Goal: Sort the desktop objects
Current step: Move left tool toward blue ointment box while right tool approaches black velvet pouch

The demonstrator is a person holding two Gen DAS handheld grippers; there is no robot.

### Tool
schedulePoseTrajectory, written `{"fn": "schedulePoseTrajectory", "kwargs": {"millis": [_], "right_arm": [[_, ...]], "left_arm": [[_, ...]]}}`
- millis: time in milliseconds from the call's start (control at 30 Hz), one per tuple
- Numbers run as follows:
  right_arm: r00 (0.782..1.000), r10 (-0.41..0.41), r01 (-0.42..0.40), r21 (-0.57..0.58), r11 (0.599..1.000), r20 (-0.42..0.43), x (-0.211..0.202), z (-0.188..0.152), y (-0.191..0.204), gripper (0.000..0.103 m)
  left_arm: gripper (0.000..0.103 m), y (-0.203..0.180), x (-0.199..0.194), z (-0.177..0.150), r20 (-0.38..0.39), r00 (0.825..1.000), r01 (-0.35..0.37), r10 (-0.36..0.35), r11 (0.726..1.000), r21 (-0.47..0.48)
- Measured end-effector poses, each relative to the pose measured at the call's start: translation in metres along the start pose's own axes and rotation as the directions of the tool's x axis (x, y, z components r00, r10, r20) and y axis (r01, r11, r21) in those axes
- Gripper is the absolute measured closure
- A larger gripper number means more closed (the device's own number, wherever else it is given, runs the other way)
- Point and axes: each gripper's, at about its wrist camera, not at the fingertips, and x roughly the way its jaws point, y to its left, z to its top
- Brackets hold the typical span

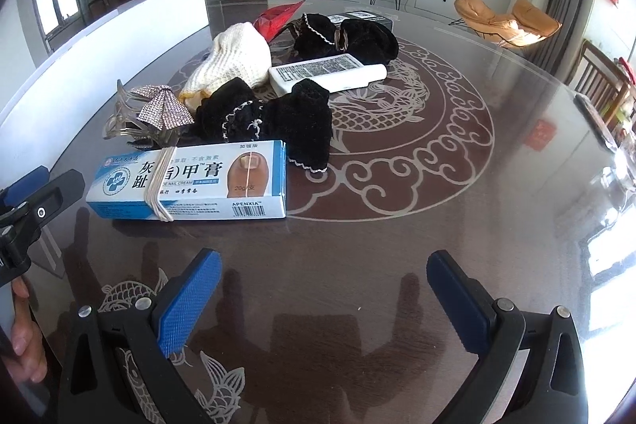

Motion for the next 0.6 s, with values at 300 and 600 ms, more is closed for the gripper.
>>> {"fn": "schedulePoseTrajectory", "kwargs": {"millis": [300,600], "right_arm": [[1.0,-0.016,0.016,-0.036,0.999,0.0,0.039,0.045,0.018,0.0],[0.993,-0.116,0.116,-0.004,0.993,0.022,0.022,0.042,-0.009,0.0]], "left_arm": [[0.0,0.004,-0.002,0.001,0.006,1.0,-0.012,0.013,1.0,-0.014],[0.0,0.001,0.003,0.0,-0.015,1.0,0.001,-0.001,1.0,-0.014]]}}
